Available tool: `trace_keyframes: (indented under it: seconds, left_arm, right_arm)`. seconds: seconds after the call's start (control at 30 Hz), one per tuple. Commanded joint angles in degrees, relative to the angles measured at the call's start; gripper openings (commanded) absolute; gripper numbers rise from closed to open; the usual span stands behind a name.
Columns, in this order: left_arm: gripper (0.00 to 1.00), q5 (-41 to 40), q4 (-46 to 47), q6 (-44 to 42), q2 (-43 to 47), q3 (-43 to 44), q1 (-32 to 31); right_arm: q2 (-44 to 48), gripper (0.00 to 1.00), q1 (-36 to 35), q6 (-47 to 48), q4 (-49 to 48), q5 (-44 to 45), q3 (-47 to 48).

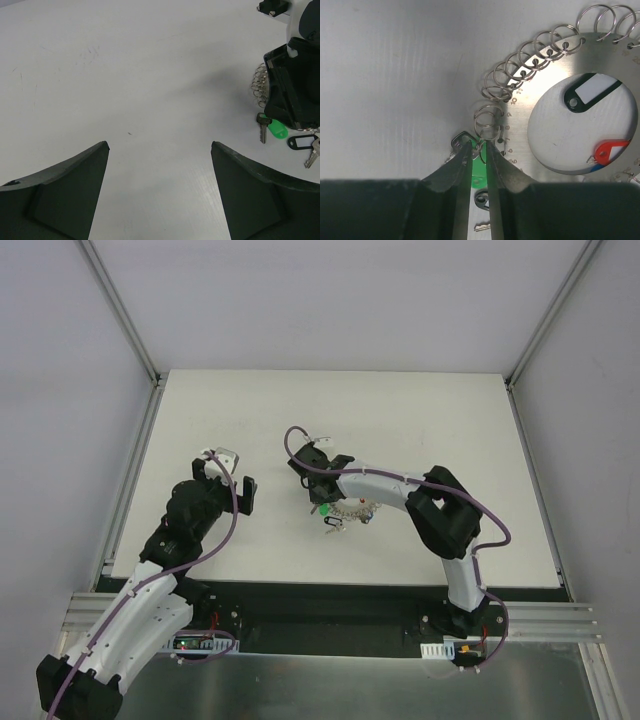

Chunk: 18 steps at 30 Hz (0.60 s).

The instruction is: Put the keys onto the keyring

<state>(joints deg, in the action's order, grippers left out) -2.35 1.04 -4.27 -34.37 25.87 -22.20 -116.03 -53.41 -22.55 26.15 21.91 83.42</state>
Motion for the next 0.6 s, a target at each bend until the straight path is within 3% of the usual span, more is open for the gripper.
trace_keyframes:
  seconds: [0.0,0.33,0.57]
  left_arm:
    - [0.84,-1.2,1.3,0.1,0.9,-0.2,-0.7]
    - [0.84,-0.9,1.3,0.2,0.5,-0.2,-0.9]
    - [0.84,0.3,1.3,-0.3,0.4,-0.3,-0.9]
  right_arm:
    - [-0.5,0.18,-0.2,-1.4,1.0,2.0,1.8]
    - [0.3,0.01,-0.2,-0.5,0.2,3.1,1.7]
    - [6.2,0.01,-0.3,4.7,-5.4,-0.4,-2.7]
